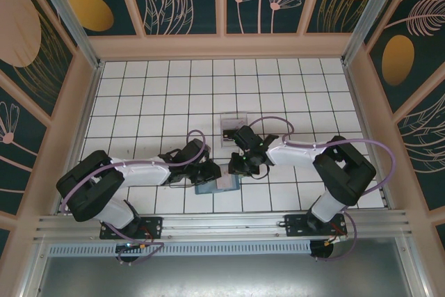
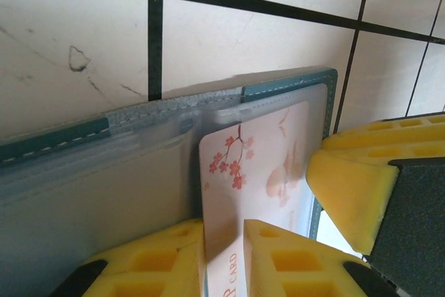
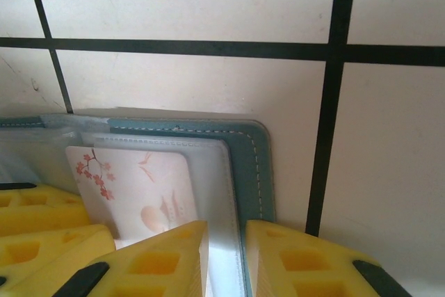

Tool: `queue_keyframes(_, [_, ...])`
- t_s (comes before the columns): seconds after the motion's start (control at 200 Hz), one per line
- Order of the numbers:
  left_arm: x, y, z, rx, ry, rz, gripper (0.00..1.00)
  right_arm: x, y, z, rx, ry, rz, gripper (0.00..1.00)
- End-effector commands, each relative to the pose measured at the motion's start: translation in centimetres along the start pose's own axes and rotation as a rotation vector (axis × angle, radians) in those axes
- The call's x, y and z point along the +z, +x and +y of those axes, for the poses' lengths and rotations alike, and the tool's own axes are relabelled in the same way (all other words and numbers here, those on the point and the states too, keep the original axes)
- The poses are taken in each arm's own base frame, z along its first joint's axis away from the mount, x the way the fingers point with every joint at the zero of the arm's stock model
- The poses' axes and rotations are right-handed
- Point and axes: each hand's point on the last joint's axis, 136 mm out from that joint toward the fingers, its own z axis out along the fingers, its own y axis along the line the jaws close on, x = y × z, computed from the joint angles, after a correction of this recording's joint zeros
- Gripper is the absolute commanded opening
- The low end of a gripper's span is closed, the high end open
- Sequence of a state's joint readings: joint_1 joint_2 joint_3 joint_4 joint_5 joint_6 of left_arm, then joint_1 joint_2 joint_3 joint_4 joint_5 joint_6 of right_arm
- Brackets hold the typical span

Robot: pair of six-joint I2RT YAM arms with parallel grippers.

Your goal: Take the credit cards out of the card holder

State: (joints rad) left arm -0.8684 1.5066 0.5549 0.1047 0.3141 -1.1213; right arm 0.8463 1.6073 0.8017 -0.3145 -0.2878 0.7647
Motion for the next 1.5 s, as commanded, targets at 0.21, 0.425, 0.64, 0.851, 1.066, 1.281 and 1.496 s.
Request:
queue_keyframes(0.21, [-0.1,0.1,1.0,-0.021,-0.019,-0.011,0.18,1.3,1.5,-1.7,-0.002,0.07,0.048,0.22])
queue_keyframes(0.425, [-1.4,-0.4,0.9,-0.014,-0.029,-0.058,0.16,1.3,1.5,-1.8,-0.001,0.073,0.047,0.22])
queue_keyframes(0.64, [-2.3,-0.6,1.1,-0.016,-0.027,-0.087,0.14,1.3,1.4,-1.7,-0.004,0.073,0.045,0.22])
queue_keyframes(0.851, [-3.0,-0.4,1.4,-0.017,-0.034,-0.102,0.13,1.3,1.4,-1.8,-0.005,0.079,0.046,0.23])
queue_keyframes(1.066, [-3.9,-0.3,1.7,-0.01,-0.035,-0.117,0.12,1.4,1.4,-1.9,-0.002,0.085,0.043,0.23])
queue_keyframes(1.281, [-4.8,-0.5,1.6,0.017,-0.054,-0.136,0.1,1.1,1.2,-1.9,-0.002,0.091,0.033,0.22])
queue_keyframes(1.496, [-6.3,-1.2,0.6,0.115,-0.108,-0.152,0.06,0.8,1.0,-1.8,-0.009,0.096,0.025,0.22])
